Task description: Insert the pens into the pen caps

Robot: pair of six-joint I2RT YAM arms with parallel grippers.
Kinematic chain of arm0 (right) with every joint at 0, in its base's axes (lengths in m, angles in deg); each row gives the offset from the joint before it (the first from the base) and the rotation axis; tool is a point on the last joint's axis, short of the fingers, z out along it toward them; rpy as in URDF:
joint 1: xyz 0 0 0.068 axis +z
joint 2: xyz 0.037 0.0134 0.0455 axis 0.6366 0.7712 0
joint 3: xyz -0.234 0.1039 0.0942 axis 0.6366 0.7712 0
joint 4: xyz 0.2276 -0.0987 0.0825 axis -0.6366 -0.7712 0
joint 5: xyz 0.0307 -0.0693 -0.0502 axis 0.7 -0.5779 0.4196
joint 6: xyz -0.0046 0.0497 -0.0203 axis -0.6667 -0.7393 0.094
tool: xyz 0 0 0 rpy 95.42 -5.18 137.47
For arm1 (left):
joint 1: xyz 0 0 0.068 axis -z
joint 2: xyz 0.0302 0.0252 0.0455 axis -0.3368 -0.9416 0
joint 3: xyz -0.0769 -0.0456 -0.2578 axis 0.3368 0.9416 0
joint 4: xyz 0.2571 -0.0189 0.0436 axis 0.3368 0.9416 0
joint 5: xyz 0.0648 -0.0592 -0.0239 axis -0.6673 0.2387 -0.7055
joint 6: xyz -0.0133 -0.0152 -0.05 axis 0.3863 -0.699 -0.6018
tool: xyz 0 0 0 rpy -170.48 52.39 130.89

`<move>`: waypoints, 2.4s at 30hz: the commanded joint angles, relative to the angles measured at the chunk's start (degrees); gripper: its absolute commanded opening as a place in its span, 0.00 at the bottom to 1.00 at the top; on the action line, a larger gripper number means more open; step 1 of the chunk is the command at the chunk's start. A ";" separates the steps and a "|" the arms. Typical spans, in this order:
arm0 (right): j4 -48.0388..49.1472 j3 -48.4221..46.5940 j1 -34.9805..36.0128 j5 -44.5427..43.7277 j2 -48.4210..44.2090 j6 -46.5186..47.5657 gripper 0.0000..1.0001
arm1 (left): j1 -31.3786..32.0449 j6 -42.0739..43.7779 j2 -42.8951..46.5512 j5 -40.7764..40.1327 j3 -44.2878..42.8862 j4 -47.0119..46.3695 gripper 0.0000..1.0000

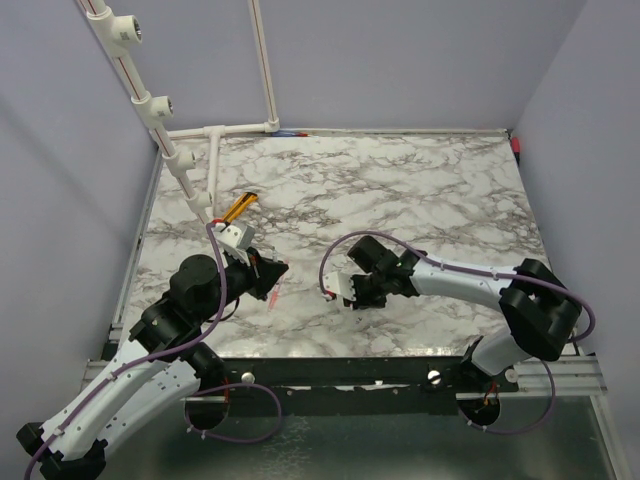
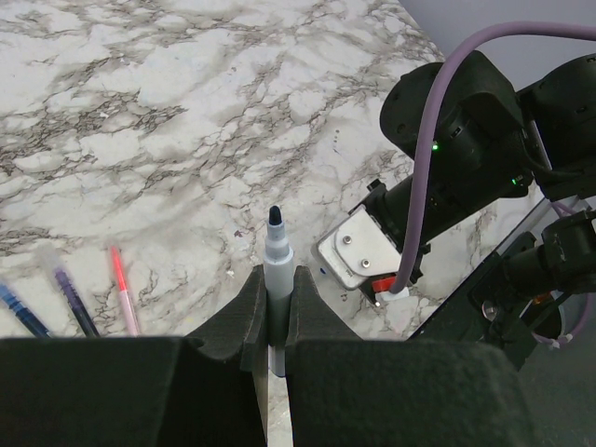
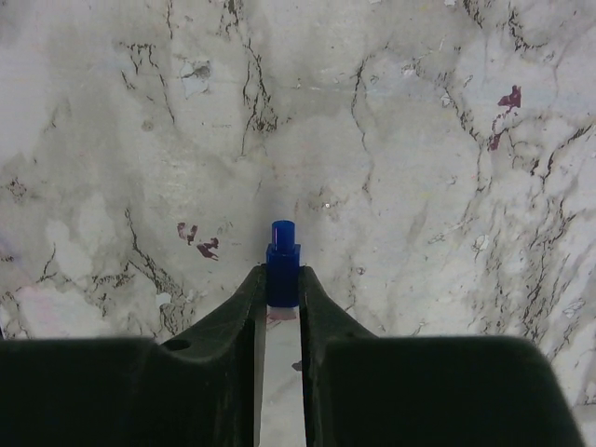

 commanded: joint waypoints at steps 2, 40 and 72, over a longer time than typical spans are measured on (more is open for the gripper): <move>3.06 1.22 0.50 -1.42 0.26 -1.23 0.25 | -0.14 0.47 -0.02 -1.12 0.70 0.43 0.00; -0.97 -2.86 0.50 -36.92 -16.86 -85.79 0.61 | -0.25 0.79 1.50 1.28 0.78 -0.19 0.00; -4.41 1.55 2.79 -29.51 -3.25 -125.98 0.59 | -0.14 0.87 2.47 1.60 0.96 -0.43 0.00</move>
